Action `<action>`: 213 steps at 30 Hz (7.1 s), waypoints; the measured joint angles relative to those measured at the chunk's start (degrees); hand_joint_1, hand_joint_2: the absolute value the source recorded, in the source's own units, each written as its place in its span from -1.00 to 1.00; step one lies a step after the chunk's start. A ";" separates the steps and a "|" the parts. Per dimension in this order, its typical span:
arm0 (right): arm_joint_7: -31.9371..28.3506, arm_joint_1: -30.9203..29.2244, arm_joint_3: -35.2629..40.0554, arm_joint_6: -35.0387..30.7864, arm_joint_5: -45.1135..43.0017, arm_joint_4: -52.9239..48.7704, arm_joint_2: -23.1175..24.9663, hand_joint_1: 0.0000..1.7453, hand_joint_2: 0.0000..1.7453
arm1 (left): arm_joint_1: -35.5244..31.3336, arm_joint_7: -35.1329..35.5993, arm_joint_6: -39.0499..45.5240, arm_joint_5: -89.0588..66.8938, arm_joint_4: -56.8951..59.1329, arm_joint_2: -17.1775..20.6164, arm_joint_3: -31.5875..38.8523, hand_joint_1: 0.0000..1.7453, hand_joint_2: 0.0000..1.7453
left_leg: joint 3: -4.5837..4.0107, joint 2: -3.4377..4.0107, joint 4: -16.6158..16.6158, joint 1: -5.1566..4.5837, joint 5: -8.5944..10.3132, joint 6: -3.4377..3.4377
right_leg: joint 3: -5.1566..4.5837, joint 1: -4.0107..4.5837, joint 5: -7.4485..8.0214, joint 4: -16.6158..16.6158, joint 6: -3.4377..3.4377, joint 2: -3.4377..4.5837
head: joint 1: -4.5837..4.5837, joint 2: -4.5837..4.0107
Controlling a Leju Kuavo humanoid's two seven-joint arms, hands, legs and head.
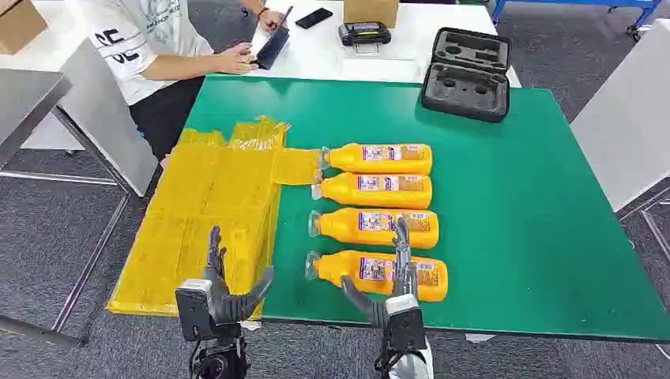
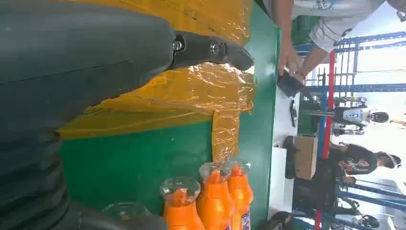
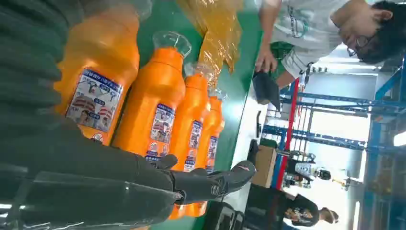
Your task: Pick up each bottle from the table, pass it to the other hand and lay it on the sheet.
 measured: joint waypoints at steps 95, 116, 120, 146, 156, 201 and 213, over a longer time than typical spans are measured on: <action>35.58 -10.56 13.29 16.98 35.32 -7.01 -22.03 -1.00 1.00 | -2.90 -1.88 -0.42 -8.59 -3.30 -0.70 2.40 -1.00 1.00 | -0.03 -0.03 0.01 -0.04 0.02 0.03 | 0.00 -0.04 0.03 0.01 0.03 -0.01 | 0.00 0.00; 38.34 -11.57 15.87 20.13 38.56 -8.15 -27.26 -1.00 1.00 | -0.54 -1.03 0.52 -8.13 -5.68 -0.48 4.96 -1.00 1.00 | -0.04 -0.06 0.01 -0.04 -0.01 0.06 | 0.00 -0.04 0.03 0.00 0.03 -0.03 | -0.02 0.00; 38.56 -11.45 16.26 20.20 38.73 -8.42 -28.00 -1.00 1.00 | -0.53 -1.01 0.52 -8.07 -5.68 -0.48 5.22 -1.00 1.00 | -0.04 -0.05 0.01 -0.04 -0.01 0.06 | 0.00 -0.04 0.03 0.00 0.03 -0.02 | 0.00 0.00; 42.58 -7.21 15.30 20.39 44.41 -12.72 -28.52 -1.00 1.00 | 0.17 0.20 1.20 -8.06 -5.73 -0.48 6.27 -1.00 1.00 | -0.03 -0.05 0.01 -0.04 -0.02 0.06 | -0.01 -0.04 0.02 -0.01 0.03 -0.03 | 0.00 0.00; 43.56 -3.27 13.14 20.33 46.09 -14.97 -29.24 -1.00 1.00 | 0.79 0.68 0.79 -7.72 -5.73 -0.48 6.34 -1.00 1.00 | -0.04 -0.06 0.01 -0.04 -0.07 0.10 | -0.01 -0.04 -0.01 -0.01 0.04 -0.02 | 0.00 0.00; 45.44 -5.36 7.32 21.95 45.57 -12.44 -25.03 -1.00 1.00 | 1.40 1.84 -0.90 -7.30 -5.73 -1.07 8.20 -1.00 1.00 | -0.03 -0.05 0.01 -0.04 -0.06 0.11 | -0.01 -0.03 -0.02 0.00 0.05 -0.02 | -0.02 0.00; 45.31 -7.28 6.80 22.75 45.73 -6.71 -23.58 -1.00 1.00 | 1.41 2.05 -0.94 -7.13 -5.70 -1.09 8.20 -1.00 1.00 | 0.02 -0.04 0.01 -0.04 -0.07 0.11 | 0.02 -0.03 -0.02 -0.01 0.05 0.00 | 0.00 0.00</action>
